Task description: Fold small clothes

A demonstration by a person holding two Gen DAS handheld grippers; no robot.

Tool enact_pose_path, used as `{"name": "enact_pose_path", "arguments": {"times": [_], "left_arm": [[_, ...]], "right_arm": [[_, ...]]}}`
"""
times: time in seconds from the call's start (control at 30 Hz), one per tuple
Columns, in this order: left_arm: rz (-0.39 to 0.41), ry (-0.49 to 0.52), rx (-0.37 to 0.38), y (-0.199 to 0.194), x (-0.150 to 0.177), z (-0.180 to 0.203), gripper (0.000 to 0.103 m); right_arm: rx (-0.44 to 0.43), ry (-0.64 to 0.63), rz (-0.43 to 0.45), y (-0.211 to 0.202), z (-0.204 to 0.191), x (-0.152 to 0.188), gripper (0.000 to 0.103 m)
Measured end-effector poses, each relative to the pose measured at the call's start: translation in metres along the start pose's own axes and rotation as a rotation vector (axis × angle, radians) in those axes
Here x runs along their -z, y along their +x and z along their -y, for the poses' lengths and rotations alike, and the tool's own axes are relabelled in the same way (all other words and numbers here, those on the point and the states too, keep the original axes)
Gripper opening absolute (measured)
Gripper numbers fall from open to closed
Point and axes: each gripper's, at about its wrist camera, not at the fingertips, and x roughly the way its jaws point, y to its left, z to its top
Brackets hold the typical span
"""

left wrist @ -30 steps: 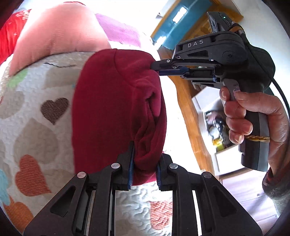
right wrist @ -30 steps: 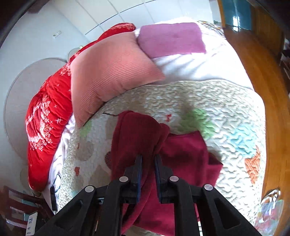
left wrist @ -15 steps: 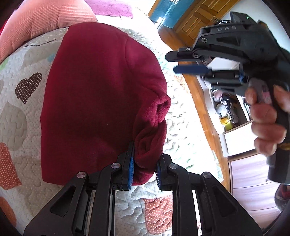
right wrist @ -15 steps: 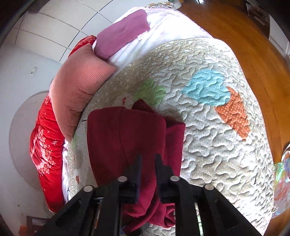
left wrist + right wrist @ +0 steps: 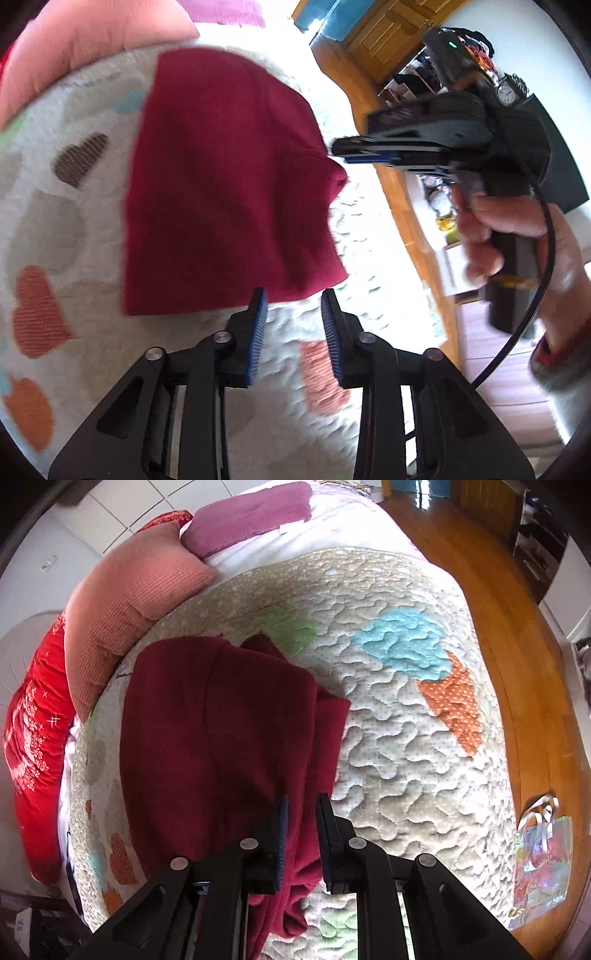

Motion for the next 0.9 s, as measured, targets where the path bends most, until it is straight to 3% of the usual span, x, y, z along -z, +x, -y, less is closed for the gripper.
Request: {"name": "enact_pose_path", "arguments": {"times": [0.07,0.17,0.27,0.33,0.4,0.43,0.5,0.63,0.77,0.9], "left_arm": [[0.042,0.031,-0.079,-0.018,-0.002,-0.012,0.031],[0.079,0.021,-0.167,-0.026,-0.016,-0.038,0.031],[0.082,-0.014,-0.2,-0.015,-0.033,-0.057,0.031],[0.058,-0.028,-0.211,0.003,-0.037,-0.063,0.031],[0.017,-0.048,-0.225,0.024,-0.035,-0.07,0.031],[-0.007,-0.052,-0.224,0.033,-0.031,-0.07,0.031],[-0.034,-0.042,-0.243,0.044,-0.026,-0.069,0.031],[-0.001,-0.003,-0.267,0.031,-0.033,-0.059,0.031],[0.116,-0.009,-0.257,0.006,-0.061,-0.062,0.031],[0.146,-0.05,-0.264,0.014,-0.097,-0.069,0.031]], "right_arm": [[-0.097,-0.013,0.006,-0.018,-0.001,0.007,0.014],[-0.196,-0.137,-0.006,-0.028,-0.031,0.024,0.014],[-0.209,-0.272,-0.025,-0.016,-0.063,0.042,0.014],[-0.14,-0.32,-0.058,0.004,-0.069,0.052,0.014],[-0.02,-0.311,-0.102,0.03,-0.055,0.059,0.014],[-0.001,-0.288,-0.12,0.04,-0.044,0.063,0.012],[-0.044,-0.199,-0.128,0.05,-0.023,0.069,0.009],[-0.101,-0.127,-0.119,0.033,-0.013,0.063,0.009],[-0.151,-0.076,0.019,0.0,-0.013,0.035,0.011],[-0.126,-0.054,0.098,0.001,-0.022,0.006,0.011]]}}
